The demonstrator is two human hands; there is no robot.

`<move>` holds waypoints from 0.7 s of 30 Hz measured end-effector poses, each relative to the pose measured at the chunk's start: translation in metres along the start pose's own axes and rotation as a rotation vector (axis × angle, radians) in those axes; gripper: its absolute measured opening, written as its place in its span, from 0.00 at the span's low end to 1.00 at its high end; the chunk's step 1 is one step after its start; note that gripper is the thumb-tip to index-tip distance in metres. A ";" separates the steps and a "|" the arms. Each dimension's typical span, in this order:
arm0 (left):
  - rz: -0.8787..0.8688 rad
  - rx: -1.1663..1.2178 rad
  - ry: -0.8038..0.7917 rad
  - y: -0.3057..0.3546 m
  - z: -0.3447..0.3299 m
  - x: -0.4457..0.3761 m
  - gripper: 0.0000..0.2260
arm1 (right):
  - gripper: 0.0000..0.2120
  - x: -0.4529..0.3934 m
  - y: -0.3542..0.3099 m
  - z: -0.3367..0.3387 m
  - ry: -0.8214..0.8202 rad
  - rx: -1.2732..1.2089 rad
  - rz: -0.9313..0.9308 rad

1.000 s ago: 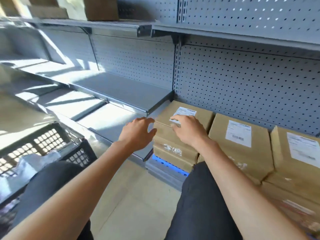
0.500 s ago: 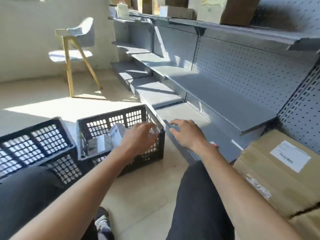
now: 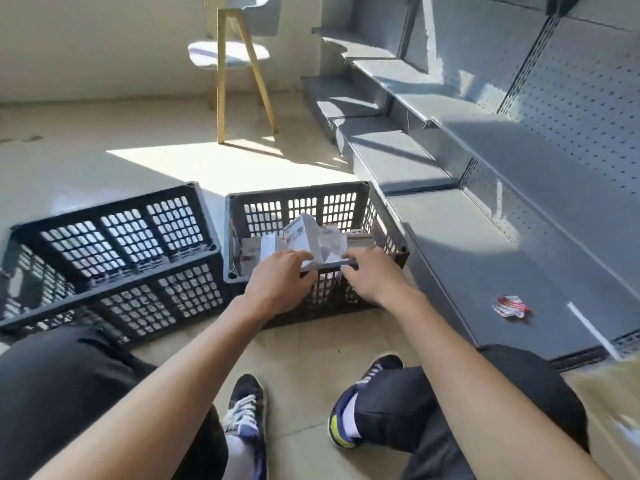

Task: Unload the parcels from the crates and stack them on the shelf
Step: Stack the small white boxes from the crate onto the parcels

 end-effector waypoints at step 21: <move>0.126 -0.088 -0.186 -0.092 -0.112 -0.086 0.27 | 0.27 -0.110 0.026 -0.126 -0.125 0.184 0.029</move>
Point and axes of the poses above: each hand's wrist, its own x-axis away from the middle knuckle, its own z-axis out of the back of the hand, y = z × x, the point moved 1 cm from there along -x, towards the middle knuckle, and after that the axes turned 9 degrees about x, right-handed, at the moved point
